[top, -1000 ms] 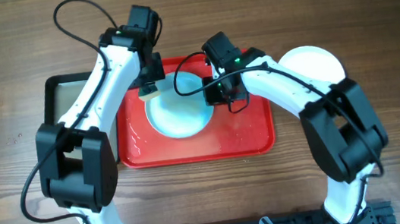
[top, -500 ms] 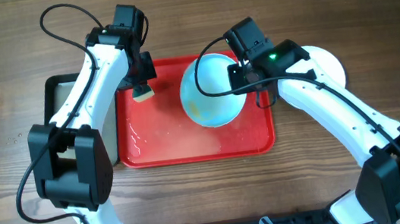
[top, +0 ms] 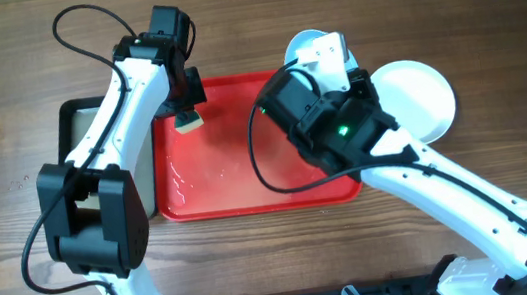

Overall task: Clean dirty plates on tray and stack at the side
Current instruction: 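Lift the pale-blue plate with the right gripper toward the side stack, then lower the pale-blue plate onto the white plate stack and release it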

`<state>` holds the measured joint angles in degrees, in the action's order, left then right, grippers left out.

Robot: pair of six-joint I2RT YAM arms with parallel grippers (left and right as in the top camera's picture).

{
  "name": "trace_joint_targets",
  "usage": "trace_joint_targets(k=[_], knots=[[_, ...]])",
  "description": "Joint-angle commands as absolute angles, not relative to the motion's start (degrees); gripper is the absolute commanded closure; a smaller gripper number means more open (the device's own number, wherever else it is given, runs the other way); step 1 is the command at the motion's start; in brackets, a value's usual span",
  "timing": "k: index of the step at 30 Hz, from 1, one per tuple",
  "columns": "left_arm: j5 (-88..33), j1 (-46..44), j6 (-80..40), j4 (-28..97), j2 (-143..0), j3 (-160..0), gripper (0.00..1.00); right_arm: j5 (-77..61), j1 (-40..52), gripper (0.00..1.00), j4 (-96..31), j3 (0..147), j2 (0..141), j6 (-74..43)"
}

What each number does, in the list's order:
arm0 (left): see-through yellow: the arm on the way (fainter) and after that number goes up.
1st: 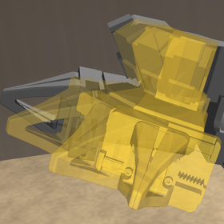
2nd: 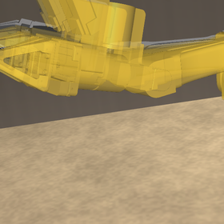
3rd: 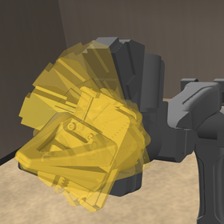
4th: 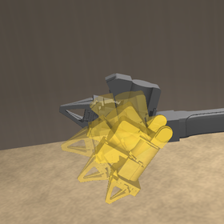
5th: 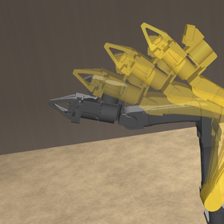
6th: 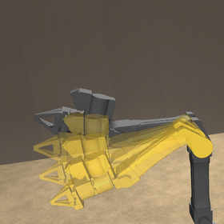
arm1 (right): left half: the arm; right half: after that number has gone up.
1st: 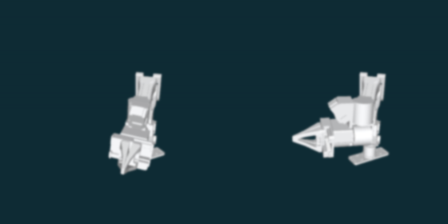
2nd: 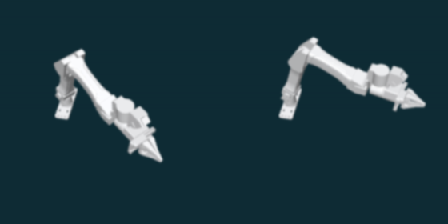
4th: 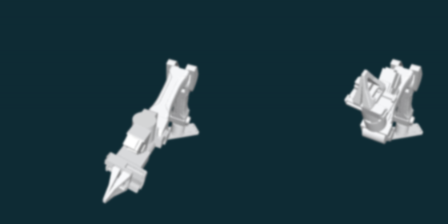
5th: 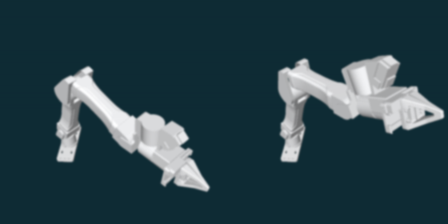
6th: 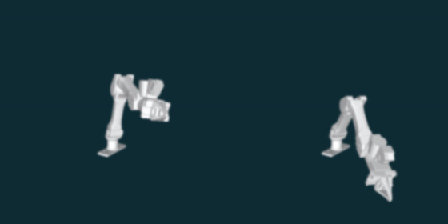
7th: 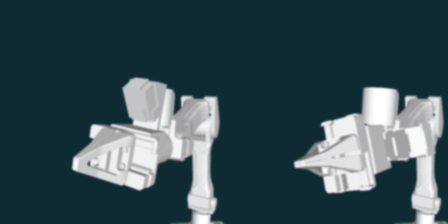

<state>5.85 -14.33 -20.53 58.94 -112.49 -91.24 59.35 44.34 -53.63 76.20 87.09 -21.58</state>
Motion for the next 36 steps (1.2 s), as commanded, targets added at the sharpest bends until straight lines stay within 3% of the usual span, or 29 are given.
trace_joint_targets(k=[1, 7, 17, 26, 32, 36], knots=[[4.95, -14.17, -21.50, 58.78, -112.46, -91.72, 0.96, 65.60, 45.32, 0.96, -53.49, 76.16, 86.78, -22.55], [4.95, -14.17, -21.50, 58.78, -112.46, -91.72, 0.96, 62.92, 45.32, 0.96, -53.47, 76.16, 86.78, -22.46], [4.95, -14.17, -21.50, 58.78, -112.46, -91.72, 0.96, 30.22, 42.24, 0.96, -53.19, 75.99, 88.86, -22.50], [4.95, -14.17, -21.50, 58.78, -112.46, -91.72, 0.96, 5.91, 35.27, 0.96, -44.45, 76.01, 105.93, -22.48], [4.95, -14.17, -21.50, 58.70, -112.46, -91.72, 0.96, -9.72, 27.77, 0.69, -42.00, 76.16, 112.31, -19.55], [4.95, -14.17, -21.50, 58.61, -112.46, -91.72, 0.96, -16.93, 25.06, 0.64, -39.16, 76.16, 115.94, -19.73]])
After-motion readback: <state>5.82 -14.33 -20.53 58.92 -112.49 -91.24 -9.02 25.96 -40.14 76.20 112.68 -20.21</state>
